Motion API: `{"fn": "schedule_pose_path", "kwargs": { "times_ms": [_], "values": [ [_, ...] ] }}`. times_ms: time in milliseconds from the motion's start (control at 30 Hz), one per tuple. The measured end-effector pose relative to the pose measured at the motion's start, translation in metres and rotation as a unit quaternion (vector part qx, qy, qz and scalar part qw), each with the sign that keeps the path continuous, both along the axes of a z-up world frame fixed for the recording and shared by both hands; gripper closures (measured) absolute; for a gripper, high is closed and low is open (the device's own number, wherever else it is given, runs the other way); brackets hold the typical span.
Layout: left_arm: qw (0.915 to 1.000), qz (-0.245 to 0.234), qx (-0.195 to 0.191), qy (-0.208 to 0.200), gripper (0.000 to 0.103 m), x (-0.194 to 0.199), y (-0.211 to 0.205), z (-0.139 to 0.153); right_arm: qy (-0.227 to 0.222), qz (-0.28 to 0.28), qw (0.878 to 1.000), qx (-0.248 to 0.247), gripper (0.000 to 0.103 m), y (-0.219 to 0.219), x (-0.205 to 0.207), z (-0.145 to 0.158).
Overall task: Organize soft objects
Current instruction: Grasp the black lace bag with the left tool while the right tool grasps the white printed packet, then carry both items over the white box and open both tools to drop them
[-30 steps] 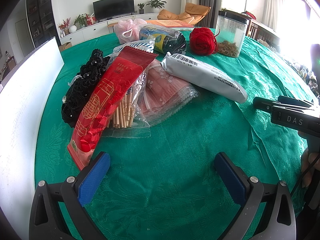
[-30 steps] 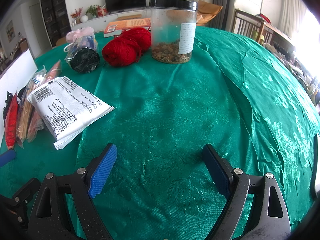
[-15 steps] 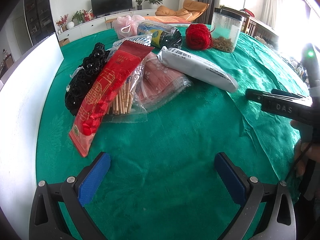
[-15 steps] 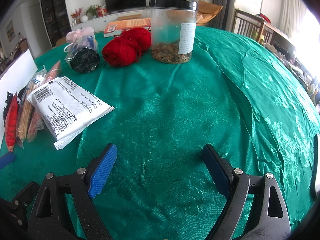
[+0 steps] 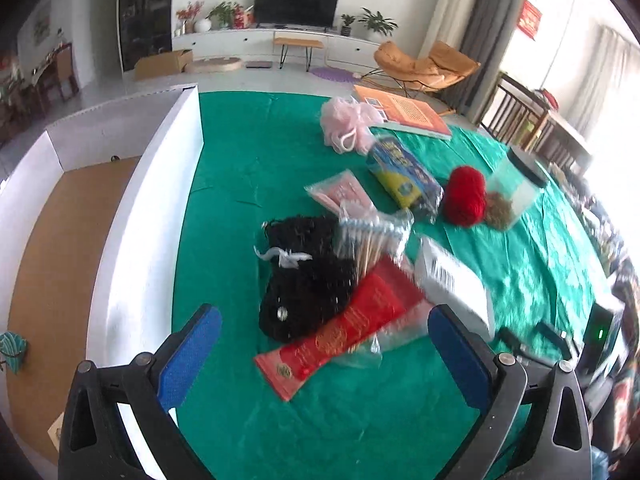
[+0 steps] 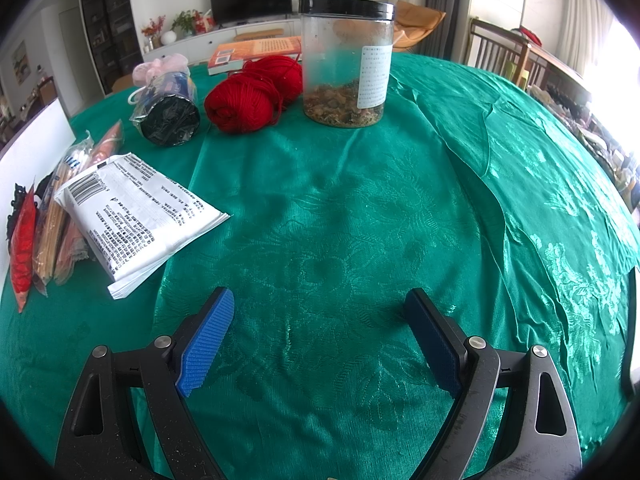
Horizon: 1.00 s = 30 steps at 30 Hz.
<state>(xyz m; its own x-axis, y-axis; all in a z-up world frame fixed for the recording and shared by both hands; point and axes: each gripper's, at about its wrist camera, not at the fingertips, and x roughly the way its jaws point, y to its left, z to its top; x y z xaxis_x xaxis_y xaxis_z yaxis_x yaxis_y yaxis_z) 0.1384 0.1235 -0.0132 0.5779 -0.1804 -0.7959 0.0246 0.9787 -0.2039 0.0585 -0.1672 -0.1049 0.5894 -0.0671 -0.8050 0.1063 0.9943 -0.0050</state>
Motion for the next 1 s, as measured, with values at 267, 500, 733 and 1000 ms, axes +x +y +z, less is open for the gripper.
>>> {"fn": "schedule_pose_path", "kwargs": {
  "times_ms": [267, 500, 733, 1000],
  "values": [
    [0.9911, 0.037, -0.037, 0.122, 0.032, 0.070, 0.010, -0.065, -0.001, 0.000, 1.000, 0.002, 0.014, -0.001, 0.001, -0.001],
    [0.9896, 0.007, -0.091, 0.111, 0.071, 0.065, 0.017, -0.058, -0.073, 0.091, 0.976, 0.186, 0.013, -0.009, 0.004, 0.031],
    [0.9910, -0.027, -0.106, 0.077, 0.075, 0.054, 0.021, -0.025, 0.069, 0.278, 0.953, 0.096, 0.014, 0.067, 0.089, 0.015],
    [0.9918, -0.038, -0.111, 0.052, 0.075, 0.032, 0.029, -0.010, 0.099, 0.206, 0.961, 0.158, 0.049, 0.036, 0.109, 0.014]
  ]
}}
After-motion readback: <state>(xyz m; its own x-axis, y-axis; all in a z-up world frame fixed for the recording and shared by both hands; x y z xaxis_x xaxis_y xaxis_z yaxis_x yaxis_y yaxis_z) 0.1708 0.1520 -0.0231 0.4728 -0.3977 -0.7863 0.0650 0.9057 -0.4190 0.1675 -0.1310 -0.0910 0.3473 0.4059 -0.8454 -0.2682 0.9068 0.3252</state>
